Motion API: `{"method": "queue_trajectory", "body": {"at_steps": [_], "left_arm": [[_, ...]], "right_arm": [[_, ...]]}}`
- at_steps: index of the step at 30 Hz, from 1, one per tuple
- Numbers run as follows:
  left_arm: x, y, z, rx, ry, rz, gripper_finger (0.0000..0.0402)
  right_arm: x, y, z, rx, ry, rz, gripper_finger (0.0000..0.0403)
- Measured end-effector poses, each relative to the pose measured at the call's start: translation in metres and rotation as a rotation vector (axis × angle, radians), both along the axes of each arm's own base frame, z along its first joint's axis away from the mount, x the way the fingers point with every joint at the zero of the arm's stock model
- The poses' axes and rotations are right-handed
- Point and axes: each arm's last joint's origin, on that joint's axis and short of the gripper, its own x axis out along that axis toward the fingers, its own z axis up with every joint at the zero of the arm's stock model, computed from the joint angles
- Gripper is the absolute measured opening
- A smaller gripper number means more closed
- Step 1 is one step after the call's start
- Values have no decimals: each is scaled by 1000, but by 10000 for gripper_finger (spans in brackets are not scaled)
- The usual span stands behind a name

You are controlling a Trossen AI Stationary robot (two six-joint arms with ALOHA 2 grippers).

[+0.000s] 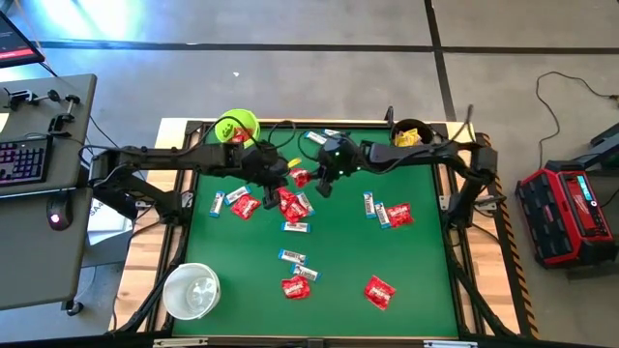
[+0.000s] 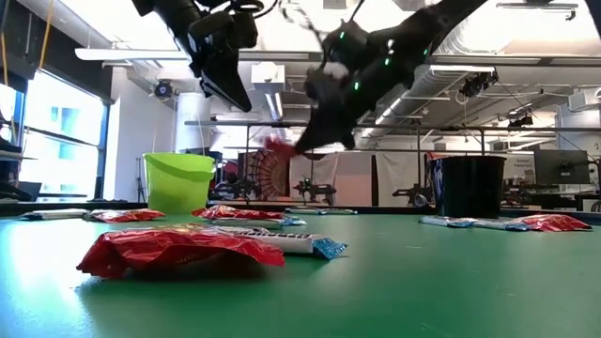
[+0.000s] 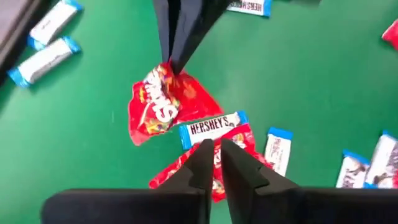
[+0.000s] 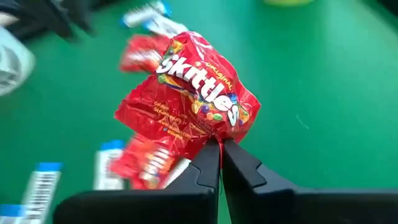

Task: Sort candy by brand, put in halloween buckets
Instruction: Put the red candy into the green bucket

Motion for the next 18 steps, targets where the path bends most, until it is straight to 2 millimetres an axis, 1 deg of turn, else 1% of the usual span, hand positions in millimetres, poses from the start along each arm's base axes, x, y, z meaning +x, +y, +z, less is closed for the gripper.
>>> {"method": "queue_trajectory", "body": {"at_steps": [4,8,11,14,18], "left_arm": [[5,-10,3,146,-14,-58,64],[11,-22,9,357,-45,-96,109],[15,-30,14,520,-58,-104,139],[17,-37,17,647,-40,-144,160],[17,-42,18,715,-16,-199,178]], "right_arm": [[-7,3,19,44,-44,-16,1],[-12,5,33,101,-82,-31,0],[-14,6,36,133,-84,-45,0],[-14,7,38,156,-98,-22,0],[-14,8,39,194,-104,-5,0]]}}
